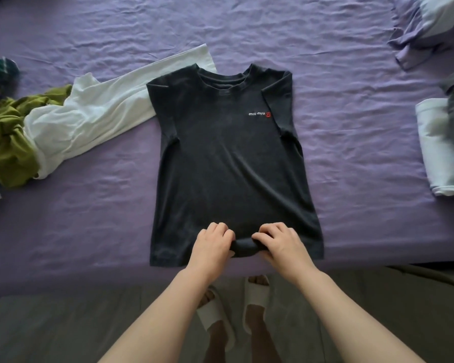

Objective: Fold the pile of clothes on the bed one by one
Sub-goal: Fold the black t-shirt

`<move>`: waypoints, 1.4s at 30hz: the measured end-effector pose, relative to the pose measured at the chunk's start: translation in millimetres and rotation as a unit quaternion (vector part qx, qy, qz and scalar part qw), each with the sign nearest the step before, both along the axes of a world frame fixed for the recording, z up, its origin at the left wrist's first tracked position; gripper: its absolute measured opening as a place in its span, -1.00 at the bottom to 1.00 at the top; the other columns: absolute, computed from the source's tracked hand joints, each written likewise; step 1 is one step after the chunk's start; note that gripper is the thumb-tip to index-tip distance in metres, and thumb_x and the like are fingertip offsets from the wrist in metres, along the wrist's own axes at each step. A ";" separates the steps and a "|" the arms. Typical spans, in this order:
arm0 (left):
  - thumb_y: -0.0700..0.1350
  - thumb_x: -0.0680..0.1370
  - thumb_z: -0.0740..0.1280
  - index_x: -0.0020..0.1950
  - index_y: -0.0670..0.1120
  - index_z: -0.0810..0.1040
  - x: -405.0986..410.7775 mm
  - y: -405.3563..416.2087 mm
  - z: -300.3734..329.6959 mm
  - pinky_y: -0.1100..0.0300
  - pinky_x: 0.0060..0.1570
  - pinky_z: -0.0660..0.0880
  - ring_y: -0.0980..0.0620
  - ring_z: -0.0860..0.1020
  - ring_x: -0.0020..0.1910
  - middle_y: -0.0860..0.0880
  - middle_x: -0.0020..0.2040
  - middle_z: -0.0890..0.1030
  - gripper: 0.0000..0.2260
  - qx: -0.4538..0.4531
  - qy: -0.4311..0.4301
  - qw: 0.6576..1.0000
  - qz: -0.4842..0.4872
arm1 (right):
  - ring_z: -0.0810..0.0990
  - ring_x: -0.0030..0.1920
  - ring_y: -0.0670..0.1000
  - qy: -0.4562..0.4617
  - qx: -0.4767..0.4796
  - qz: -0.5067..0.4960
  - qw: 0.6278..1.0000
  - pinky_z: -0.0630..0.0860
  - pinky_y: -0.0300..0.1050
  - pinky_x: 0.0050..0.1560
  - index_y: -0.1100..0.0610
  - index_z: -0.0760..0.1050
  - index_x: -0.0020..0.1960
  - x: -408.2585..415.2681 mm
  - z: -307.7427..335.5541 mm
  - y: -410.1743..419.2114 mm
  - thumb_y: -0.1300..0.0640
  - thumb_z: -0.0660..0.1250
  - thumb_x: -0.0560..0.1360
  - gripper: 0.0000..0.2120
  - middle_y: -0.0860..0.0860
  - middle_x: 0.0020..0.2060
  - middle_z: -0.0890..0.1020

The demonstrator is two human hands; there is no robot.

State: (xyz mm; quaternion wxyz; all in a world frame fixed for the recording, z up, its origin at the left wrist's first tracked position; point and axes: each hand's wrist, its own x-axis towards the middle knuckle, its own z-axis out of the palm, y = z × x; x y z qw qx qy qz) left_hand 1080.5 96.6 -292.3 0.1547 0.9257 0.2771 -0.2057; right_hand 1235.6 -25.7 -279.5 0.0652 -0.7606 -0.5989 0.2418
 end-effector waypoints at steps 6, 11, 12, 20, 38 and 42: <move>-0.05 0.59 0.22 0.06 0.00 0.46 13.1 24.0 12.2 0.15 -0.13 0.31 -0.01 0.46 0.02 0.04 0.01 0.55 -0.91 -0.119 -0.050 0.978 0.163 | 0.54 0.05 0.07 0.126 -0.052 -0.055 0.989 0.43 -0.03 0.02 0.03 0.51 0.12 32.7 -3.4 33.5 0.07 0.22 0.56 -0.83 -0.02 0.04 0.61; 0.03 0.65 0.05 0.11 0.01 0.38 37.8 59.7 25.0 0.06 -0.09 0.42 -0.02 0.50 -0.05 0.03 -0.02 0.56 -0.83 -0.161 -0.043 0.961 0.222 | 0.54 0.04 0.08 0.110 -0.065 -0.057 0.990 0.46 -0.02 -0.03 -0.01 0.39 0.11 56.2 7.1 81.0 -0.02 0.10 0.61 -0.84 -0.02 0.05 0.57; 0.10 0.63 0.06 0.10 0.02 0.39 44.3 67.3 28.2 0.06 -0.08 0.42 -0.02 0.52 -0.02 0.04 -0.01 0.57 -0.78 -0.157 -0.048 0.963 0.212 | 0.54 0.04 0.07 0.103 -0.066 -0.054 0.991 0.45 -0.02 -0.03 -0.01 0.38 0.11 61.0 10.0 90.3 -0.04 0.09 0.61 -0.83 -0.02 0.05 0.56; -0.09 0.45 0.40 0.09 0.02 0.40 65.2 151.0 57.9 0.18 -0.14 0.37 0.03 0.49 -0.03 0.08 -0.02 0.47 -0.72 -0.156 -0.093 0.972 0.150 | 0.50 -0.04 -0.02 0.202 -0.052 -0.054 0.977 0.46 -0.15 -0.01 -0.01 0.36 0.19 106.5 48.9 146.1 0.17 0.42 0.39 -0.58 -0.02 -0.04 0.49; -0.27 0.47 0.26 0.13 0.00 0.53 129.8 355.2 57.2 0.10 0.00 0.47 -0.05 0.53 0.07 -0.03 0.07 0.58 -0.71 -0.163 -0.027 0.980 0.109 | 0.53 0.10 0.10 -0.019 -0.132 -0.145 0.980 0.45 -0.04 0.01 -0.02 0.44 0.16 191.9 54.6 294.4 0.11 0.25 0.54 -0.79 0.01 0.10 0.57; -0.05 0.55 0.30 0.27 -0.04 0.47 133.9 349.2 39.5 0.09 0.17 0.43 -0.04 0.48 0.18 -0.05 0.19 0.52 -0.71 -0.148 -0.123 0.960 0.204 | 0.41 0.26 0.11 -0.133 -0.101 -0.080 0.983 0.37 0.00 0.19 0.04 0.32 0.38 179.2 34.5 302.2 0.09 0.27 0.52 -0.56 0.01 0.28 0.47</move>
